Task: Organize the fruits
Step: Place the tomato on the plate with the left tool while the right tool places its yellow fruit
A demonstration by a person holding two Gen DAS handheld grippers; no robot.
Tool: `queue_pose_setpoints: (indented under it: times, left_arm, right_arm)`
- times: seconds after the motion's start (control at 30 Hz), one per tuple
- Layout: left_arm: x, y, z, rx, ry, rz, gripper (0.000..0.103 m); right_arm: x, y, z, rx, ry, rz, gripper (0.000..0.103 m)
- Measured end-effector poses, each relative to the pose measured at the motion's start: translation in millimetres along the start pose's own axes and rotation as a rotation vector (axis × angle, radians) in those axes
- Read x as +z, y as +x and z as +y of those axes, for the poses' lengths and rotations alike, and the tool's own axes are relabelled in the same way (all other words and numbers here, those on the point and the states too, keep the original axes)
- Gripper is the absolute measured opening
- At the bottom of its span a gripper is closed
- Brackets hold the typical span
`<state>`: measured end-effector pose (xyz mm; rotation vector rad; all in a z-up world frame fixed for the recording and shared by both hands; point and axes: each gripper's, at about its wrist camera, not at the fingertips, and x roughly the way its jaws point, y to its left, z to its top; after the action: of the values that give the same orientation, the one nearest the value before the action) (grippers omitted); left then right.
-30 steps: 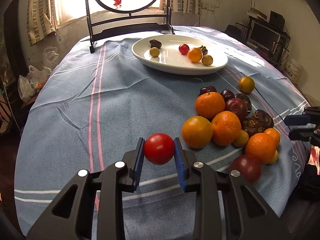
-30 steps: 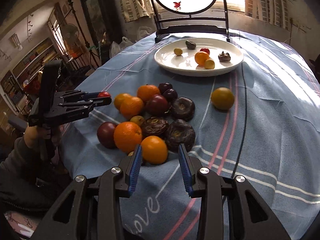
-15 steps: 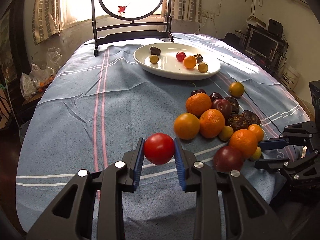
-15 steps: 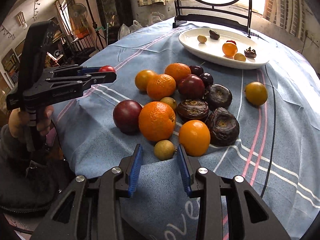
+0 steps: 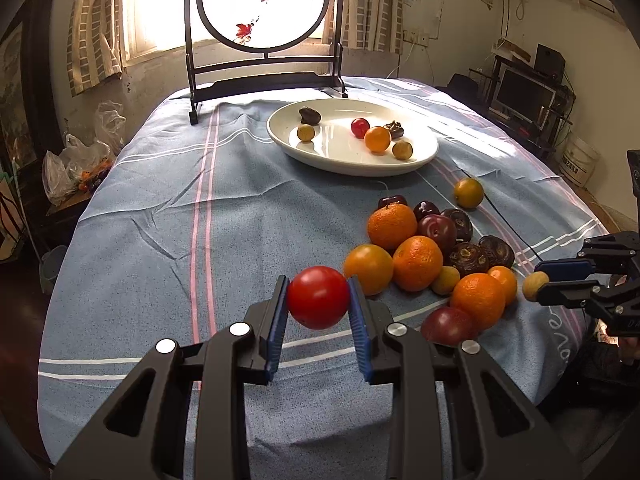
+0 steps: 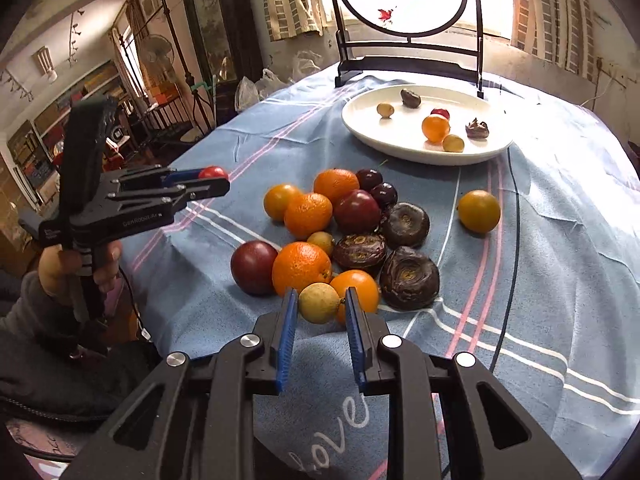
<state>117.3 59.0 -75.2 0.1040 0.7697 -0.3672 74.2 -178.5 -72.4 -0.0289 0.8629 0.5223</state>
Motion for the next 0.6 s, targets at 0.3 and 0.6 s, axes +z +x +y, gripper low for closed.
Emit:
queue_pose_setpoints:
  times: [0.3, 0.6]
  left_arm:
    - [21.1, 4.4, -13.2, -0.036, 0.020, -0.012, 0.029]
    - [102.2, 66.6, -29.0, -0.110, 0.012, -0.008, 0.029]
  right_arm:
    - [31.7, -16.6, -49.9, -0.021, 0.103, -0.107, 0.024]
    - [119.8, 27.9, -118.4, -0.105, 0.204, -0.151, 0.024]
